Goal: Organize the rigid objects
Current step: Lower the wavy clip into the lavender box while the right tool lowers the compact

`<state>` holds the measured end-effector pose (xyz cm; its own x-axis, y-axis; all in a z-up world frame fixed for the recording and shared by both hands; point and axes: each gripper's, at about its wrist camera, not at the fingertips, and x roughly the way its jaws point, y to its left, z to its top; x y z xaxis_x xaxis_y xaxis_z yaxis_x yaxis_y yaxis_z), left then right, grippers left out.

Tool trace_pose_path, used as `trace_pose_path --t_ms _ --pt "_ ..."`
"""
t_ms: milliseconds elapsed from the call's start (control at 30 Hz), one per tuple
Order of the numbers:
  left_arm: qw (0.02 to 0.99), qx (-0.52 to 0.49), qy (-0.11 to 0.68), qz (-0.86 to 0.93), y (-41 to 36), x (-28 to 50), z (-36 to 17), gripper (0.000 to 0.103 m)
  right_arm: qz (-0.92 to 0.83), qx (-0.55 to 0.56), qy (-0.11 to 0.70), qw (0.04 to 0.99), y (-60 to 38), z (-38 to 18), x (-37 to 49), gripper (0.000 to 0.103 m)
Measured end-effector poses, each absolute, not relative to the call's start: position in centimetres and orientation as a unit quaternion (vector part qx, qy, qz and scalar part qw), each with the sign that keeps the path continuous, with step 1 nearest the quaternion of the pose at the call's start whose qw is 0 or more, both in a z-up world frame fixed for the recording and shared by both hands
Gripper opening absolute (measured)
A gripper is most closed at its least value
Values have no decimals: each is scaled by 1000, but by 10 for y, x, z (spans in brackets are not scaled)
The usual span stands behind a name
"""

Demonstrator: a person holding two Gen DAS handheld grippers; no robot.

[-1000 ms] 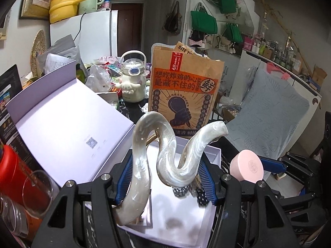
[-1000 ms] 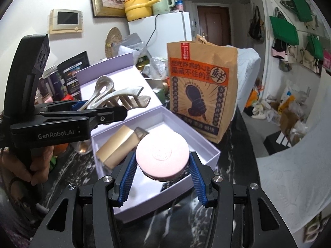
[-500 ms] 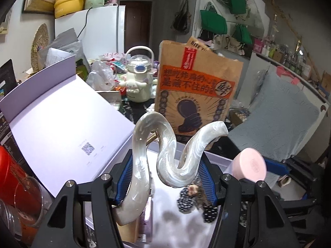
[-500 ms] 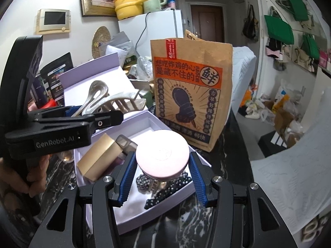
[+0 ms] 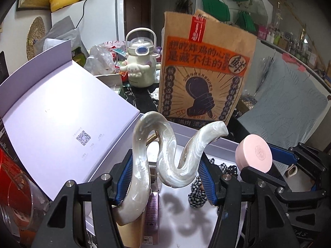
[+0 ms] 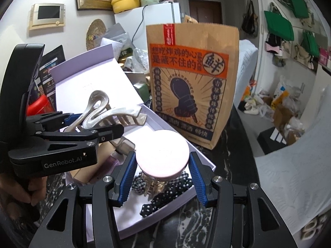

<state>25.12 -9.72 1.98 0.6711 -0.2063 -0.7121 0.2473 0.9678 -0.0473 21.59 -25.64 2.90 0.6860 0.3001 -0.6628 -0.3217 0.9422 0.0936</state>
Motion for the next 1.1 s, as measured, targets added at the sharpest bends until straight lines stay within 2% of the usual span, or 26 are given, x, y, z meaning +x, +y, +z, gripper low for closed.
trace_pose_path --t_ms 567,1100 --pt "900 48 419 -106 -105 268 -9 58 160 -28 380 911 -248 6 224 50" --pt "897 82 425 -90 -113 267 -13 58 149 -51 394 906 -237 -5 227 51"
